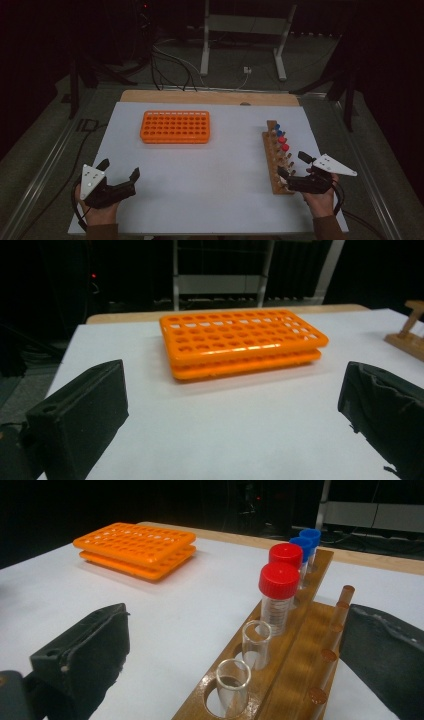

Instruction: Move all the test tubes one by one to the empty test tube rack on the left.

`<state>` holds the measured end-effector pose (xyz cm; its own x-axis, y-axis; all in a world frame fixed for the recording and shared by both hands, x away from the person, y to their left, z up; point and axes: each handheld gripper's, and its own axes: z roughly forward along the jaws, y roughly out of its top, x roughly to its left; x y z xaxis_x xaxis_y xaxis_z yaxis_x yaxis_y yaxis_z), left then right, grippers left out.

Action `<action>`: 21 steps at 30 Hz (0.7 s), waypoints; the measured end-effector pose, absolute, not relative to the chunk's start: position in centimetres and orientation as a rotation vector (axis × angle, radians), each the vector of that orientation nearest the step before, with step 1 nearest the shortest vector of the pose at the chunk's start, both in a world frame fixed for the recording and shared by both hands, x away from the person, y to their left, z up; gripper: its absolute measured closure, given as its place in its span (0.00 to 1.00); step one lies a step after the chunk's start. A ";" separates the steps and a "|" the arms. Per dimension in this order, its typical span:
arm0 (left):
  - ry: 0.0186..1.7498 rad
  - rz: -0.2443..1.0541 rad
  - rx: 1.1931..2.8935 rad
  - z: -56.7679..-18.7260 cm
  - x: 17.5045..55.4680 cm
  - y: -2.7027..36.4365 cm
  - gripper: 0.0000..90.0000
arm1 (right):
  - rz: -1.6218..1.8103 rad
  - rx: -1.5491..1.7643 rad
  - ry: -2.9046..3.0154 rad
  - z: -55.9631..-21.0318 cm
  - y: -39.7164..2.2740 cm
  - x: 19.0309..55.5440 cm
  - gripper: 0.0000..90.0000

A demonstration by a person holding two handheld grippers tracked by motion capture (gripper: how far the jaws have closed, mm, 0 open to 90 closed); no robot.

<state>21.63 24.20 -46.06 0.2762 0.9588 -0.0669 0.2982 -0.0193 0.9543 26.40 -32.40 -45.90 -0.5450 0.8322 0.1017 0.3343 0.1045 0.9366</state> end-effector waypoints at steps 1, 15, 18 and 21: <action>1.225 0.807 1.532 -46.2 21.7 24.4 0.01 | 1.439 1.135 1.934 -45.9 -32.4 26.4 0.00; 1.243 0.793 1.539 -46.5 21.9 24.2 0.01 | 1.327 1.132 2.018 -45.9 -32.9 25.8 0.12; 1.244 0.789 1.548 -46.6 22.0 24.0 0.01 | 1.295 1.127 2.036 -46.0 -32.9 25.4 0.24; 1.245 0.787 1.560 -46.7 22.1 23.9 0.01 | 1.277 1.109 2.052 -46.3 -32.8 25.4 0.42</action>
